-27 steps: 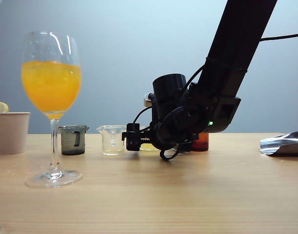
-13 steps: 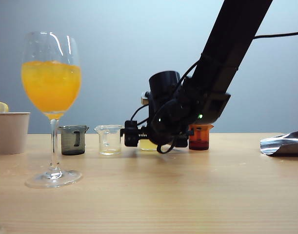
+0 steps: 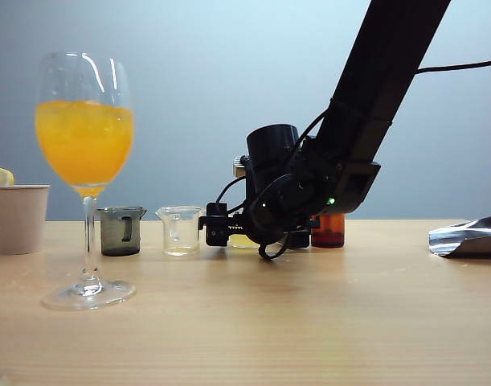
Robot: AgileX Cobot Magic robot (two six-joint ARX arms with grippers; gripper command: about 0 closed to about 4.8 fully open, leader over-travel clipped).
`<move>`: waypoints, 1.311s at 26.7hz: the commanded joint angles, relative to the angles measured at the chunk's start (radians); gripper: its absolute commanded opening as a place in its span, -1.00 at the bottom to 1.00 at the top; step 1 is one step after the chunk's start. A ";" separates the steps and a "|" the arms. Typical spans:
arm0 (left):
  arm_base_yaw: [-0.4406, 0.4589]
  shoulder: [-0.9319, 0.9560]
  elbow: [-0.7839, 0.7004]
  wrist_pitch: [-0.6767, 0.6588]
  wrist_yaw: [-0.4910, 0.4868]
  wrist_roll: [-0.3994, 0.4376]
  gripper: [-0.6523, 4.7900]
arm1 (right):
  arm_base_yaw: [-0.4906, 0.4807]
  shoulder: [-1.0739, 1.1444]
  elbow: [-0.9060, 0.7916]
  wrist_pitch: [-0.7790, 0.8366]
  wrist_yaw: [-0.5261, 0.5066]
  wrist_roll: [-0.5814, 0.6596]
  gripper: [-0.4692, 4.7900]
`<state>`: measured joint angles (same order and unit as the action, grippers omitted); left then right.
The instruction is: Pick up the third measuring cup from the left, pour the pineapple juice inside into the goblet, and finally put the measuring cup back in its original place.
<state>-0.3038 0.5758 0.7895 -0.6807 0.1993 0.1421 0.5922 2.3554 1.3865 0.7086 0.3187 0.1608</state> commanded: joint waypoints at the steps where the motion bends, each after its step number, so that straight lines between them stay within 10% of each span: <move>1: 0.000 -0.002 0.007 0.009 0.003 0.000 -0.78 | 0.001 -0.003 0.000 0.019 0.000 0.010 0.67; 3: 0.000 -0.002 0.007 0.009 0.003 0.000 -0.78 | 0.001 -0.003 0.000 0.019 -0.002 0.031 0.10; 7: 0.000 -0.002 0.007 0.010 0.003 0.001 -0.78 | 0.001 -0.004 0.000 0.018 -0.008 0.029 -0.27; 35: 0.000 -0.003 0.008 0.106 0.004 -0.027 -0.78 | 0.007 -0.457 0.000 -0.279 -0.393 -0.095 -0.26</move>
<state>-0.3042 0.5751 0.7902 -0.5869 0.1986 0.1230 0.5934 1.9221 1.3781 0.4198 -0.0387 0.0772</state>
